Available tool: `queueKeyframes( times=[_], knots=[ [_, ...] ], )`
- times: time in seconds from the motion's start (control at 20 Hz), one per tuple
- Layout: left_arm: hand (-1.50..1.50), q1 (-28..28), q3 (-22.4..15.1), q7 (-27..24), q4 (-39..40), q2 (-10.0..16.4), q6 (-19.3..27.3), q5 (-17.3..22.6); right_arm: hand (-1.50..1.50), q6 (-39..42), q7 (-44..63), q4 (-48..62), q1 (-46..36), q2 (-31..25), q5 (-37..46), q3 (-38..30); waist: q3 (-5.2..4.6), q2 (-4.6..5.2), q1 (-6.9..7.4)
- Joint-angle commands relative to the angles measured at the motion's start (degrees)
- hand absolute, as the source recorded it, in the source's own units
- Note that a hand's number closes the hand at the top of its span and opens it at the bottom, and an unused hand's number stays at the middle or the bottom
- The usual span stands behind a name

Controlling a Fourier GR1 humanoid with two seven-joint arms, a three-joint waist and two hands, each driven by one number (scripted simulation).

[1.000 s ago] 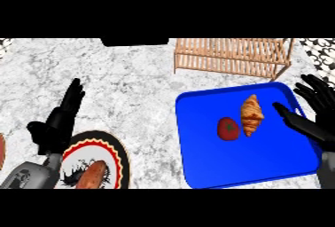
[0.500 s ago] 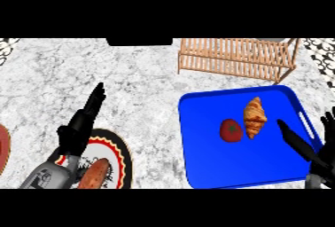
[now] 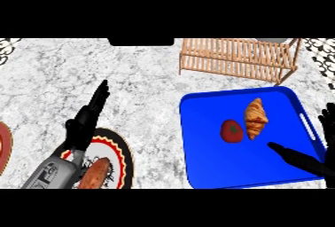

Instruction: Pick the tomato from the tray and place it in the tiered shelf

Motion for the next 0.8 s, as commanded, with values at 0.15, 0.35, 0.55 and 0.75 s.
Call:
queueKeyframes(
  times=[0.15,0.35,0.55,0.75],
  knots=[
    [0.00,-1.1,0.1,0.9,1.6,-2.0,0.0,-1.5,-1.50,3.5,27.9,-14.0,-3.9,-10.7,9.0,5.9,-0.12,0.01,0.24],
    [0.00,-1.1,0.9,2.3,-2.3,0.6,-1.9,-0.9,-1.50,11.3,35.2,-14.3,-2.8,-16.0,12.4,11.0,-0.08,-0.06,0.92],
    [0.00,0.0,1.1,0.8,0.0,0.1,-2.7,-1.0,-1.50,18.9,52.2,-18.6,-11.3,-21.4,13.5,13.3,-0.18,0.10,1.65],
    [0.00,-0.6,1.7,2.8,-1.4,-0.7,-2.0,-1.9,-1.50,24.6,65.2,-21.7,-18.9,-19.8,14.2,17.0,-0.03,0.02,1.22]
  ],
)
